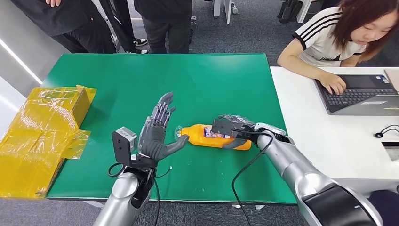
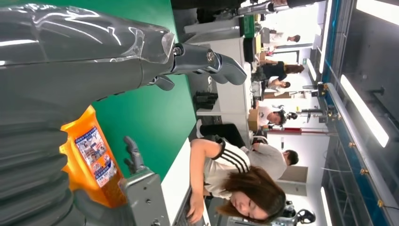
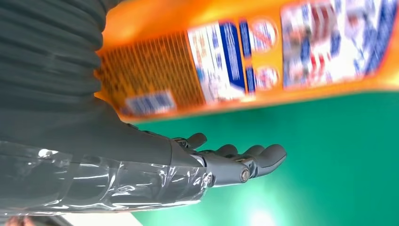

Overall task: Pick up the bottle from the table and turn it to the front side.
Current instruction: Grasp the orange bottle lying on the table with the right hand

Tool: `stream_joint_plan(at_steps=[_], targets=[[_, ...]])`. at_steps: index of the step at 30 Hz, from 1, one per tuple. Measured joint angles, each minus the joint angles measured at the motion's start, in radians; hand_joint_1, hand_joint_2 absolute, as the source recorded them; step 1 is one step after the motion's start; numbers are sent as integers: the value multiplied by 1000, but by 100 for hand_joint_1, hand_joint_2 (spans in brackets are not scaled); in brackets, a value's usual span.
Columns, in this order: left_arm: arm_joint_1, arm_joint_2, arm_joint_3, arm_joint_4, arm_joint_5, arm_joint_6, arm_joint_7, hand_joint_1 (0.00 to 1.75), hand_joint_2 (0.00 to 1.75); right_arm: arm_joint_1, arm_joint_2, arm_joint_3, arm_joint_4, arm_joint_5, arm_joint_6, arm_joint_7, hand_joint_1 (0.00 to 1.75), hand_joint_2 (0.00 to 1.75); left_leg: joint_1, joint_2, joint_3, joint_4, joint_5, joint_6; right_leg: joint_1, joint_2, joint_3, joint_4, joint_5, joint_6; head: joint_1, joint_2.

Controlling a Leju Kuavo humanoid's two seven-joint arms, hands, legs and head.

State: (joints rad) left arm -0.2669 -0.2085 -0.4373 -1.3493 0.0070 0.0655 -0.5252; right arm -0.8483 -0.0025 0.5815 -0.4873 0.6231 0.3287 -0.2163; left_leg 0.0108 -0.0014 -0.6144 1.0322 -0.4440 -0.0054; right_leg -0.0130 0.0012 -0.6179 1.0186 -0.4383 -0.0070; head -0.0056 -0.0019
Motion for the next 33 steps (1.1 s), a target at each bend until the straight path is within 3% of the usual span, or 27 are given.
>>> stream_joint_plan(at_steps=[10,12,15,17,29,33], targets=[[-20,-3,0,14,11,-7,17,0,175,-40,-2,75,51,-27,148,63,0,175,0,0,0,0,0,0,0,1,0,0,0,0,0,0],[-20,-3,0,14,12,-1,15,0,175,-53,0,96,63,-24,160,81,12,175,0,0,0,0,0,0,0,0,0,0,0,0,0,0],[-19,-2,1,16,40,-10,17,0,175,-68,7,127,79,-14,162,100,45,175,0,0,0,0,0,0,0,0,0,0,0,0,0,0],[-18,0,1,18,58,-18,19,0,175,-77,13,144,87,-7,162,112,52,175,0,0,0,0,0,0,0,0,0,0,0,0,0,0],[-15,6,2,21,70,-26,20,0,175,-111,26,191,112,5,160,130,52,175,0,0,0,0,0,0,0,0,0,0,0,0,0,0],[-15,6,2,21,70,-26,20,0,175,-112,27,196,115,7,158,130,175,175,0,0,0,0,0,0,0,0,0,0,0,0,0,0]])
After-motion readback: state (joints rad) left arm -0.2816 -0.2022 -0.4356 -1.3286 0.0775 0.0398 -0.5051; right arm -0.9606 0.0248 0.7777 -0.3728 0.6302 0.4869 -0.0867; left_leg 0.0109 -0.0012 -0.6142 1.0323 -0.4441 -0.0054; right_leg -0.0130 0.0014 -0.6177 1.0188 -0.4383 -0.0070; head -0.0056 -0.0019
